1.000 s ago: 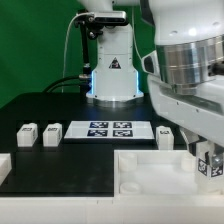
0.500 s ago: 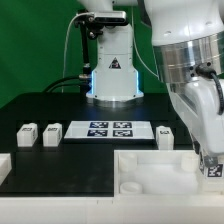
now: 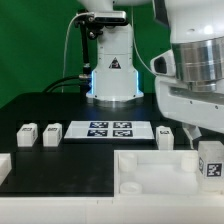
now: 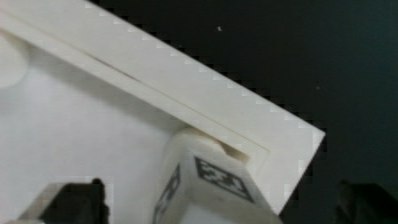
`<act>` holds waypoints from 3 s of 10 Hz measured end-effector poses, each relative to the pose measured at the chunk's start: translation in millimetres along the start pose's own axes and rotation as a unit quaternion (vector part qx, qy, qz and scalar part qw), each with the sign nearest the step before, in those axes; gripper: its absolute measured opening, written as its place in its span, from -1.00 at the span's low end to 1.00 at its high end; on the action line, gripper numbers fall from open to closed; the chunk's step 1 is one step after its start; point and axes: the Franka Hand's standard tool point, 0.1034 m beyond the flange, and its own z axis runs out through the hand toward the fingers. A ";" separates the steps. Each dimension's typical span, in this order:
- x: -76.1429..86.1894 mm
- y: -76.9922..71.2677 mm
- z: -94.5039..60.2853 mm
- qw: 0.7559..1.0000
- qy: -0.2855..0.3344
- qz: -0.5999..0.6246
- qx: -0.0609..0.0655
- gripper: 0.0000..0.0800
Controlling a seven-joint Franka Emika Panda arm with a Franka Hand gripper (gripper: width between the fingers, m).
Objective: Assemble one leg
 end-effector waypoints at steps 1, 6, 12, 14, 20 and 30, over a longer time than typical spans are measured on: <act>0.6 0.3 -0.1 1.000 0.000 -0.027 0.000 0.62; 23.3 -11.4 -3.5 0.907 0.026 -0.419 -0.023 0.62; 21.0 -12.5 -2.7 0.972 0.024 -0.234 -0.011 -0.84; 20.8 -12.6 -2.3 0.992 0.023 -0.127 -0.006 -0.97; 19.0 -13.4 -1.8 0.995 0.019 -0.101 -0.003 -0.70; 5.1 2.6 4.4 0.785 0.003 -0.617 -0.052 0.62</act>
Offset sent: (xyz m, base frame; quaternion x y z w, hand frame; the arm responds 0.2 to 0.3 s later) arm 0.0424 -0.0240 0.0051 -0.0561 0.0443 -0.4836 0.8723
